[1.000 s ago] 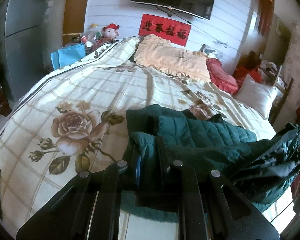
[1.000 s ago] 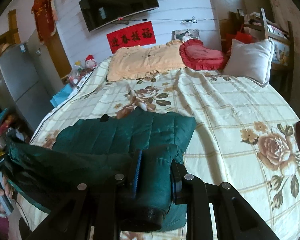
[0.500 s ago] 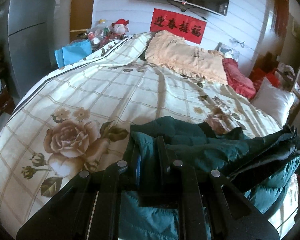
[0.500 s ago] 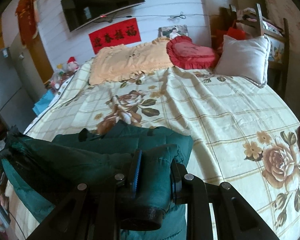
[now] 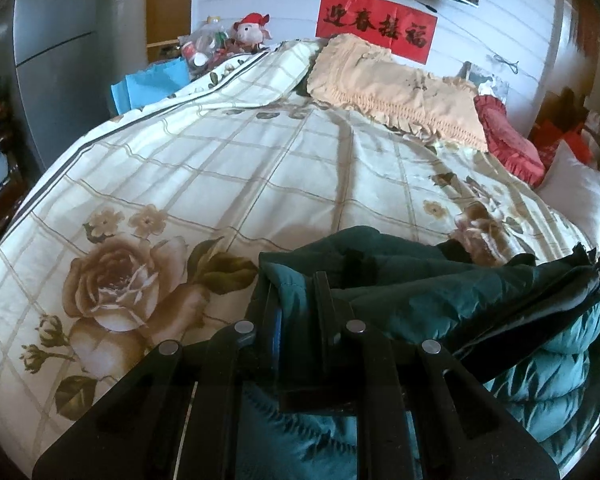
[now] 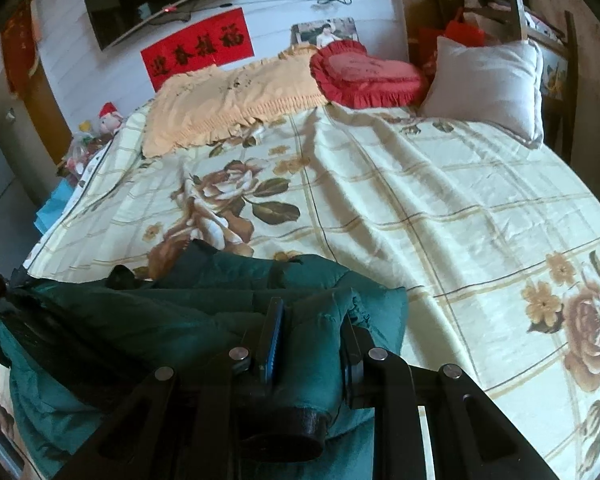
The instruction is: Fold large clothes
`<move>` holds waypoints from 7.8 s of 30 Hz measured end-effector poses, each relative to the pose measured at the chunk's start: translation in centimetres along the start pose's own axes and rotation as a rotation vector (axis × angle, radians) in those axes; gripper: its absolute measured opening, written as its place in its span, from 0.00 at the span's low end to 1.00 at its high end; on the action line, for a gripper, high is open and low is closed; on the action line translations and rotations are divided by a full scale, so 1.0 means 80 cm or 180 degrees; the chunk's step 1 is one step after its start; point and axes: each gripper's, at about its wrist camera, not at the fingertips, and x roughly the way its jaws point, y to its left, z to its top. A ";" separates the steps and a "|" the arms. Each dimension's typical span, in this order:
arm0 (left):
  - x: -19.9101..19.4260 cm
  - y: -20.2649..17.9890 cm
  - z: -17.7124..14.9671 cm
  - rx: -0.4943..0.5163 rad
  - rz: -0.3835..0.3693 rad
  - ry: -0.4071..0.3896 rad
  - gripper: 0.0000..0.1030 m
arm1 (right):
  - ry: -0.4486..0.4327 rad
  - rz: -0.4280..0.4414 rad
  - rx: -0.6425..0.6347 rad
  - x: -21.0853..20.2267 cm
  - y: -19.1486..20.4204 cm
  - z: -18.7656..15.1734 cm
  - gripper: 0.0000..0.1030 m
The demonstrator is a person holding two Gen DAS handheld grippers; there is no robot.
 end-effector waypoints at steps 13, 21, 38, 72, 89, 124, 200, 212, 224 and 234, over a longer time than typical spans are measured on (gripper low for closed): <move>-0.018 0.054 0.027 -0.0801 -0.0915 0.0149 0.33 | -0.0093 0.0317 0.0228 -0.037 -0.015 0.004 0.38; -0.081 0.053 0.042 -0.0606 -0.0795 -0.0337 0.78 | -0.0551 0.0193 0.0315 -0.088 -0.012 0.012 0.76; 0.063 -0.012 0.001 -0.0230 -0.0038 0.0498 0.88 | 0.0064 0.0033 -0.1094 0.054 0.166 -0.009 0.71; 0.039 -0.024 -0.005 -0.0084 0.0108 0.0167 0.93 | -0.0037 -0.0274 -0.0413 -0.008 0.047 -0.011 0.75; -0.021 -0.103 -0.049 0.0573 -0.0158 -0.0053 0.93 | -0.0003 -0.0044 -0.0930 -0.008 0.132 -0.071 0.76; 0.018 -0.112 -0.063 0.0705 -0.0039 -0.0060 0.93 | 0.0038 -0.0117 -0.0709 -0.037 0.024 -0.121 0.85; -0.093 0.049 -0.125 0.0153 -0.1466 0.0486 0.54 | 0.0235 0.0988 -0.0126 -0.092 -0.002 -0.128 0.39; -0.154 0.099 -0.222 0.0147 -0.1379 0.0814 0.56 | 0.0536 0.0961 -0.0047 -0.161 -0.028 -0.219 0.53; -0.220 0.085 -0.231 0.0156 -0.0613 0.0351 0.69 | 0.0027 0.0093 -0.0166 -0.217 -0.027 -0.233 0.76; -0.273 0.025 -0.254 0.0355 -0.0406 -0.0015 0.69 | -0.0477 0.0139 -0.0546 -0.283 0.065 -0.264 0.87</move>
